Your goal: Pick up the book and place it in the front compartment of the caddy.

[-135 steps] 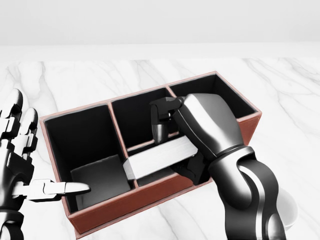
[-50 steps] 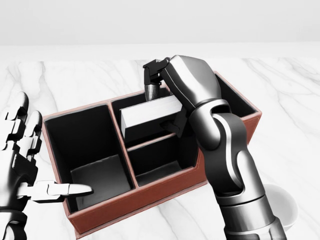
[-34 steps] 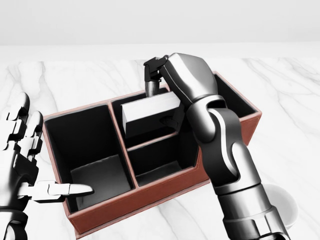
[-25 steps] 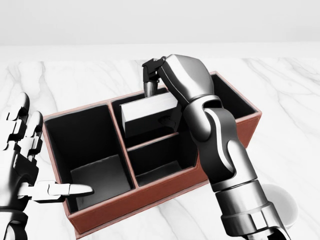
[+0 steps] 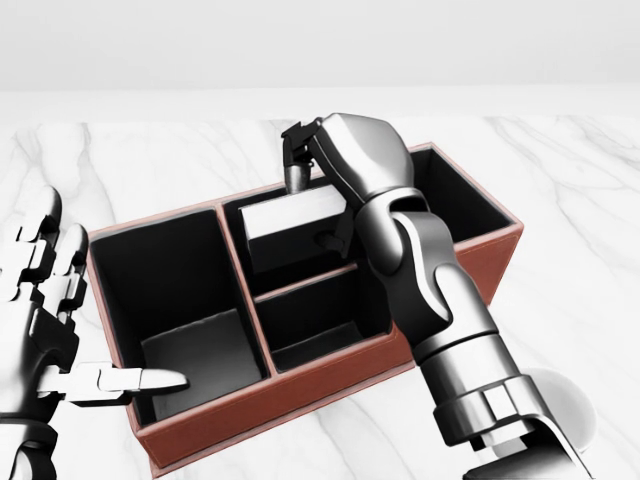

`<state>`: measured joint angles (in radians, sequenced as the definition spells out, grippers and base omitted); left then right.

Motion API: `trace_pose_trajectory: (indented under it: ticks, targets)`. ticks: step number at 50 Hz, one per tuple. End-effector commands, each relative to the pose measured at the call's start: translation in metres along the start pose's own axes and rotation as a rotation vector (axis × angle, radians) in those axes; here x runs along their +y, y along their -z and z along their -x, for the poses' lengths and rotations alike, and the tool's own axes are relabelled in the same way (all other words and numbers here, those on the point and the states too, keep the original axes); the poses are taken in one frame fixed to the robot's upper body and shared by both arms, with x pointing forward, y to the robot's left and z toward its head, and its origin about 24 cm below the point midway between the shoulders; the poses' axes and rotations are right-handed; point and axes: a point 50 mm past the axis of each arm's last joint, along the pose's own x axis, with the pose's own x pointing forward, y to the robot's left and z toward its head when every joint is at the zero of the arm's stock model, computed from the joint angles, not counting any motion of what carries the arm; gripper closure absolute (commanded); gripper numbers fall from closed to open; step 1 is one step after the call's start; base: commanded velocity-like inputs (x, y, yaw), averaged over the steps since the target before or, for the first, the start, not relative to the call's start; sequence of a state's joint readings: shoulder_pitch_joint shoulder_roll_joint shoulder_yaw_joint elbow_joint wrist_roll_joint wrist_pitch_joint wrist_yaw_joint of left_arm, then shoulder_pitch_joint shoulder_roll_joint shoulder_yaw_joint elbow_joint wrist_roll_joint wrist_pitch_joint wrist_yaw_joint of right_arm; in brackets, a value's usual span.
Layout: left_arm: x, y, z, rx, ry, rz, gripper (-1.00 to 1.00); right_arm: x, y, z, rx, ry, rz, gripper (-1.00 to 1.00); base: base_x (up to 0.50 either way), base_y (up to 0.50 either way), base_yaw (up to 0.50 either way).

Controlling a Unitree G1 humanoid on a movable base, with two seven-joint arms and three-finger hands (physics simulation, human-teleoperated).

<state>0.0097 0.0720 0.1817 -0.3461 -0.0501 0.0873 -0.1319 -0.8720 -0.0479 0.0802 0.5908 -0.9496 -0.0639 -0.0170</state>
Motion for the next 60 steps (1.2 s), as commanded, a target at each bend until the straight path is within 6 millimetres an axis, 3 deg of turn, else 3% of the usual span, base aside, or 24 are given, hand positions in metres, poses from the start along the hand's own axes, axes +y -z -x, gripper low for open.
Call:
trace_pose_trajectory:
  ticks: [1, 29, 60]
  targets:
    - [0.000, 0.000, 0.000, 0.001, 0.001, -0.001, -0.98, -0.001, 0.002, -0.007, 0.007, 0.046, -0.001, 1.00, 0.00, 0.00, 0.00]
    - [-0.001, 0.001, 0.000, 0.004, 0.004, -0.001, -0.97, 0.012, 0.007, -0.013, 0.050, 0.032, 0.015, 1.00, 0.00, 0.00, 0.00]
    - [-0.003, 0.003, 0.000, 0.013, 0.010, -0.005, -0.97, 0.011, 0.013, -0.016, 0.091, 0.091, -0.008, 1.00, 0.00, 0.00, 0.00]
